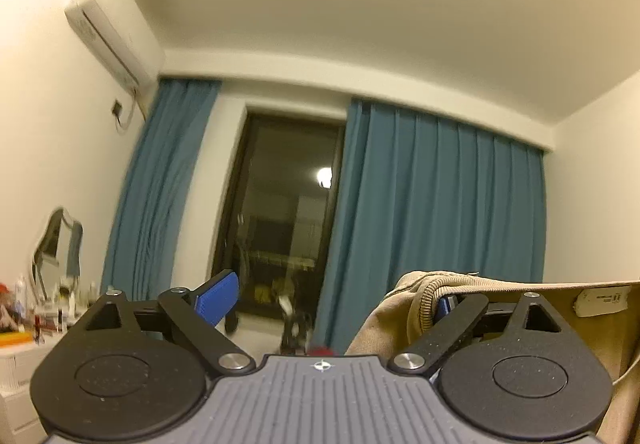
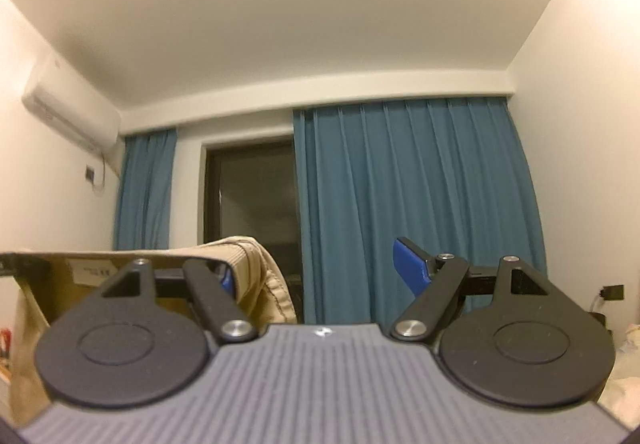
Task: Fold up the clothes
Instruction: 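Lift the T-shirt high with both grippers and shake it out, then lower the T-shirt flat onto the bed and open both grippers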
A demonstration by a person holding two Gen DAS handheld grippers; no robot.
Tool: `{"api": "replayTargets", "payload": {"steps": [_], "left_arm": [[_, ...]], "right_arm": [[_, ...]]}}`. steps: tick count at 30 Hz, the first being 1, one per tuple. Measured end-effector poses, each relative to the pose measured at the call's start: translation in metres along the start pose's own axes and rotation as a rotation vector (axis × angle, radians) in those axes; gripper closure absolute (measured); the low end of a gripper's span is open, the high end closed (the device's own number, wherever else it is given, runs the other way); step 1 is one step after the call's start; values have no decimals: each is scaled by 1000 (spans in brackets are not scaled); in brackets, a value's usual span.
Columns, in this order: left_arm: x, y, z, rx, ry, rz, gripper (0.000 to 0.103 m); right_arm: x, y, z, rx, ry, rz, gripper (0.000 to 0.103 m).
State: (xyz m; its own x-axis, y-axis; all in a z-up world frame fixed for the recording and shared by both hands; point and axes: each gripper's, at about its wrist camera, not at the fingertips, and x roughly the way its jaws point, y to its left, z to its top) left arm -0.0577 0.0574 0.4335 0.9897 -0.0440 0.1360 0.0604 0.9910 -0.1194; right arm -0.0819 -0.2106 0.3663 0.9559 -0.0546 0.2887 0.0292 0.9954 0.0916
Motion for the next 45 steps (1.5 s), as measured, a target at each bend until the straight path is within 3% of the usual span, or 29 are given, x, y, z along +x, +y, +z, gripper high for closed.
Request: {"api": "replayTargets", "payload": {"steps": [7,12,17,21,25,28,32,36,38,40,42,45], "left_arm": [[82,6,-96,35,201,45,8],[164,-5,-159,53,209,141,8],[278,-25,-237,106,233,210,6],[371,-29,-345,171,323,189,6],[451,-16,-462,254,456,155,6],[489,-4,-543,314,580,124,6],[522,-8,-615,481,738,81,8],[550,-20,-660,734,937,31,9],[550,-23,-663,765,962,-7,9],[548,-21,-649,665,966,-70,7],[541,-16,-633,544,945,-117,1],[512,1,-608,274,797,-105,0]], "right_arm": [[70,-14,-91,-12,220,-50,26],[149,-26,-158,-15,300,-103,26],[240,-47,-239,-52,362,-188,26],[316,-80,-338,-53,467,-231,26],[364,-109,-455,-76,595,-242,26],[391,-126,-532,-85,712,-233,26],[416,-127,-603,-149,920,-179,26],[438,-107,-643,-345,1186,-24,26],[437,-94,-642,-428,1205,44,26],[432,-90,-628,-357,1168,70,26],[422,-95,-610,-171,1103,79,26],[395,-101,-582,53,954,51,26]]}}
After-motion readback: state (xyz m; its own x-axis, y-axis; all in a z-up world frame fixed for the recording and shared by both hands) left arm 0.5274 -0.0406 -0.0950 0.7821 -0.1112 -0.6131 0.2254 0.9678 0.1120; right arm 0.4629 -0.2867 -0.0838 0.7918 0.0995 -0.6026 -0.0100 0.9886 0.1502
